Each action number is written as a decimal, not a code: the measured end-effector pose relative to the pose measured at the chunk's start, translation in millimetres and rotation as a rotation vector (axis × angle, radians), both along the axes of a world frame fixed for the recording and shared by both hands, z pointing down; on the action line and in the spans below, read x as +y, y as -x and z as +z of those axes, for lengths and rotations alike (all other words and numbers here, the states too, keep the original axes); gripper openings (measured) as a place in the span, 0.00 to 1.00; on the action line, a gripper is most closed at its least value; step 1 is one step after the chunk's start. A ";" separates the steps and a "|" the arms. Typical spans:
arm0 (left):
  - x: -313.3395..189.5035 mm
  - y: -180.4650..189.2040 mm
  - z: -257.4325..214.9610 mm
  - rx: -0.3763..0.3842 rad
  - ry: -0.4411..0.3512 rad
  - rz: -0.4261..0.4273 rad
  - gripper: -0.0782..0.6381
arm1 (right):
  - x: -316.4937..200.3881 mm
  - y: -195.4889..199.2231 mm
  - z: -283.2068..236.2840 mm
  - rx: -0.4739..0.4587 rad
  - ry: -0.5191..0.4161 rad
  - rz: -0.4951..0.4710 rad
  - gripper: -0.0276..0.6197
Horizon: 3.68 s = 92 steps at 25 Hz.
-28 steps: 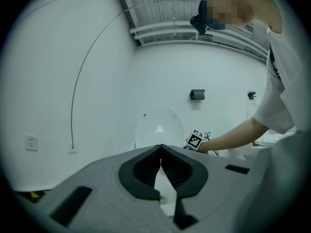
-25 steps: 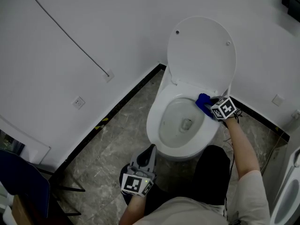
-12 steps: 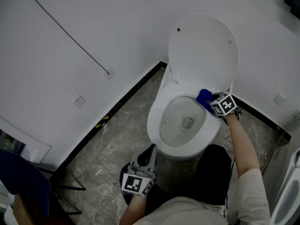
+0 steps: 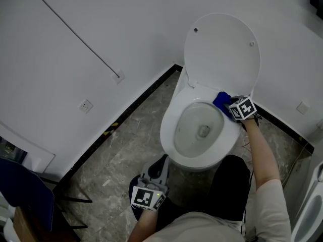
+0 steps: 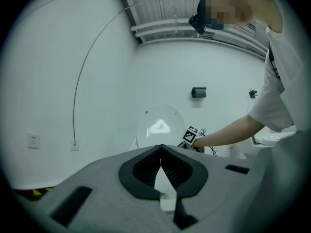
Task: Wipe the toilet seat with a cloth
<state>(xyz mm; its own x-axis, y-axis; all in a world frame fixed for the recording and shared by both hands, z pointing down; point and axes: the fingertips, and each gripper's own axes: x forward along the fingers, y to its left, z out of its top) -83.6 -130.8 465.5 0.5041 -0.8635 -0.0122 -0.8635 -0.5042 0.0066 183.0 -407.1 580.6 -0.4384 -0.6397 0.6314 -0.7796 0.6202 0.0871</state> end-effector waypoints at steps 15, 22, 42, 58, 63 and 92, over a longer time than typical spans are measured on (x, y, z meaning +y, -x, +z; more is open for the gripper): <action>5.3 7.9 6.0 -0.006 0.005 -0.018 0.12 | -16.0 -5.7 0.3 0.004 0.003 0.034 0.15; 6.2 8.4 6.3 0.002 0.011 -0.021 0.12 | -21.0 -4.1 -1.0 0.007 0.000 0.039 0.15; 7.9 0.6 11.8 -0.011 0.023 -0.018 0.12 | -34.7 15.3 -1.8 0.026 0.012 0.044 0.14; 13.8 9.0 16.9 -0.002 0.029 -0.044 0.12 | -44.6 33.0 -0.8 0.057 0.043 0.121 0.14; 12.4 10.1 18.5 0.001 0.034 -0.045 0.12 | -49.1 43.3 -2.6 0.067 0.045 0.120 0.14; 19.4 30.9 22.9 0.017 0.036 -0.069 0.12 | -67.6 76.8 0.2 0.055 0.048 0.151 0.14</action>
